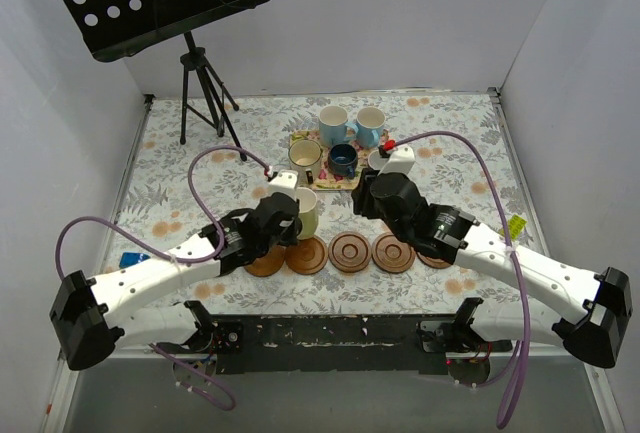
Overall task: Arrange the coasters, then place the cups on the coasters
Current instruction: Place the cup on the coaster.
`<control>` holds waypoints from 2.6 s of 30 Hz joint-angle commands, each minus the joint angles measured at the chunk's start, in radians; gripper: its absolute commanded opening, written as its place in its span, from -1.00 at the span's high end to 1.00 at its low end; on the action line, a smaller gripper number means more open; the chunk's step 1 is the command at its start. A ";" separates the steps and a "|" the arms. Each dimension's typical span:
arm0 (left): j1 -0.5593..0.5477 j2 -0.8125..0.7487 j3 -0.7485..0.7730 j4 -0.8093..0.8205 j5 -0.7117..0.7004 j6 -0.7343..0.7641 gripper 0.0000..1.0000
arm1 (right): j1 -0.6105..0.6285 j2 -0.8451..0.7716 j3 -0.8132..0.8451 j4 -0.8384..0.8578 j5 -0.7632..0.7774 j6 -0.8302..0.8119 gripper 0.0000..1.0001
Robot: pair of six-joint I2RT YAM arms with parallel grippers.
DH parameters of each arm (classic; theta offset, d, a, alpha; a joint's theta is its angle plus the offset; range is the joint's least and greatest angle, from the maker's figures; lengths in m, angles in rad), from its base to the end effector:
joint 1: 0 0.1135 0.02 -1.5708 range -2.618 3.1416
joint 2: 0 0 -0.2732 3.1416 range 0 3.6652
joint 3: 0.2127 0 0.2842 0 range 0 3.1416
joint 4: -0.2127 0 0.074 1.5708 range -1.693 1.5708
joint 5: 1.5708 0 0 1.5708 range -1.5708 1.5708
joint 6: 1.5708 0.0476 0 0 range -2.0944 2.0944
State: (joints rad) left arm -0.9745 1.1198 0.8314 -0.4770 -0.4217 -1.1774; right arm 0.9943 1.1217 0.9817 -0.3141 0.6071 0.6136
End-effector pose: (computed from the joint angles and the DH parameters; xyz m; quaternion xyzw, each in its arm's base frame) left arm 0.1672 -0.2116 0.2565 -0.1727 0.8867 -0.2458 0.3514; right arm 0.1789 0.2254 0.3306 0.0024 0.8247 0.1882 0.5334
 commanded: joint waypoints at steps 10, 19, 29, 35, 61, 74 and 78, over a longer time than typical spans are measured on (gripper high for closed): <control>0.241 -0.268 0.002 -0.218 -0.141 -0.085 1.00 | -0.046 -0.123 -0.146 0.112 0.040 -0.029 -0.03; 0.250 -0.242 0.044 -0.446 -0.331 -0.362 1.00 | -0.071 -0.194 -0.209 0.139 0.028 -0.031 -0.04; 0.257 -0.320 -0.004 -0.543 -0.470 -0.557 1.00 | -0.112 -0.255 -0.264 0.198 -0.016 -0.057 -0.04; 0.258 -0.292 -0.038 -0.531 -0.430 -0.577 1.00 | -0.140 -0.255 -0.268 0.216 -0.058 -0.078 -0.04; 0.260 -0.153 -0.031 -0.667 -0.447 -0.781 1.00 | -0.201 -0.313 -0.339 0.267 -0.130 -0.064 0.00; 0.261 -0.115 -0.014 -0.730 -0.457 -0.843 1.00 | -0.224 -0.327 -0.356 0.270 -0.151 -0.058 0.01; 0.261 -0.112 -0.014 -0.730 -0.456 -0.843 1.00 | -0.229 -0.333 -0.357 0.267 -0.152 -0.060 0.02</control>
State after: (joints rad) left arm -0.7208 1.0145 0.7826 -1.2049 -0.7963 -1.9789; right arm 0.7731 0.8082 0.6373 -0.0937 0.4572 0.5503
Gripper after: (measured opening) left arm 0.192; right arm 0.493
